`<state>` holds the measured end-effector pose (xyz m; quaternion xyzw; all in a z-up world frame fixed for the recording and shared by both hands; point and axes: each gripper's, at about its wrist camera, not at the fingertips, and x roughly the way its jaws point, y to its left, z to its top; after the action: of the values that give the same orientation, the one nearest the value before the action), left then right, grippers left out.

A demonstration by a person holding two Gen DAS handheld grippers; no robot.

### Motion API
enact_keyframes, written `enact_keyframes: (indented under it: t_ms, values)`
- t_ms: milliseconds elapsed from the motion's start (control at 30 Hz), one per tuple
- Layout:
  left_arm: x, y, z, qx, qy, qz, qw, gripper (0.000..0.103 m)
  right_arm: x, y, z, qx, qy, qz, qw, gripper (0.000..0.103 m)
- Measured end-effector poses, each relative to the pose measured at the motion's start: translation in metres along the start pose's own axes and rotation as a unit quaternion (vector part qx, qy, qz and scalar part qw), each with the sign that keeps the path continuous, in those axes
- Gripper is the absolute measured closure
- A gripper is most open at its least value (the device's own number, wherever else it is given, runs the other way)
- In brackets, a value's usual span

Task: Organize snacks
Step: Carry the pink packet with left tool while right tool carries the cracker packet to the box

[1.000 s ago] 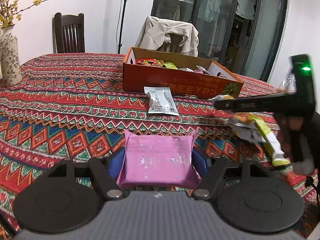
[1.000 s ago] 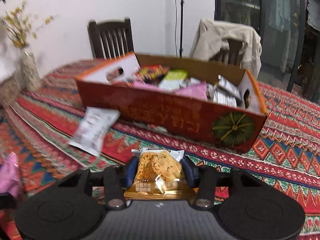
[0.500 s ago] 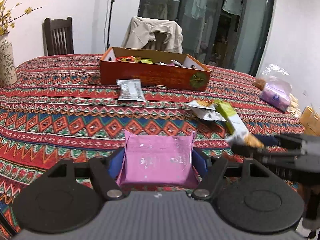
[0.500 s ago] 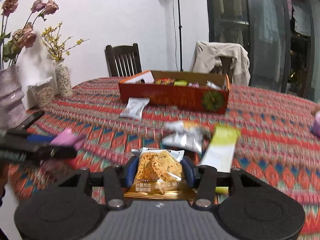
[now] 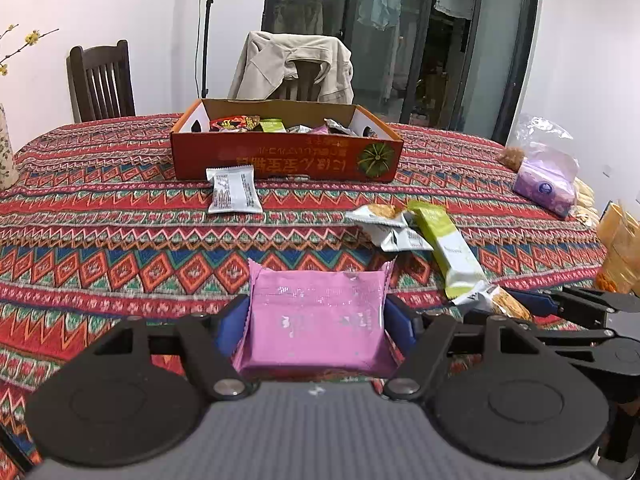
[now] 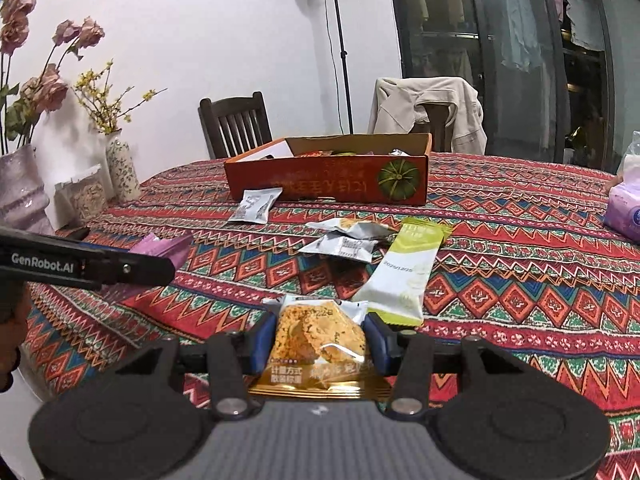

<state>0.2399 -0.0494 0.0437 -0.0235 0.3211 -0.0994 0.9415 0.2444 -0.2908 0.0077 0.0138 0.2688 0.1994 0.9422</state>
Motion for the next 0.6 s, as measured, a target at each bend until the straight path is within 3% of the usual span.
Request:
enact_keyframes:
  t_ms: [133,300,467,600]
  values:
    - [0.012,0.010,0.024,-0.004,-0.010,-0.008,0.9999,0.031,0.009,-0.009,0.013,-0.001,-0.002,0.004,1.000,0.056]
    - [0.033,0.026,0.074,0.001,-0.038,-0.012,0.9992,0.031,0.025,-0.022,0.053,-0.012,-0.018,0.027,0.999,0.056]
    - [0.080,0.043,0.142,0.000,-0.047,-0.036,0.9982,0.031,0.058,-0.038,0.118,-0.040,-0.049,0.035,0.997,0.056]
    - [0.140,0.053,0.196,-0.017,-0.032,-0.049,0.9981,0.031,0.105,-0.056,0.173,-0.044,-0.054,0.042,0.997,0.056]
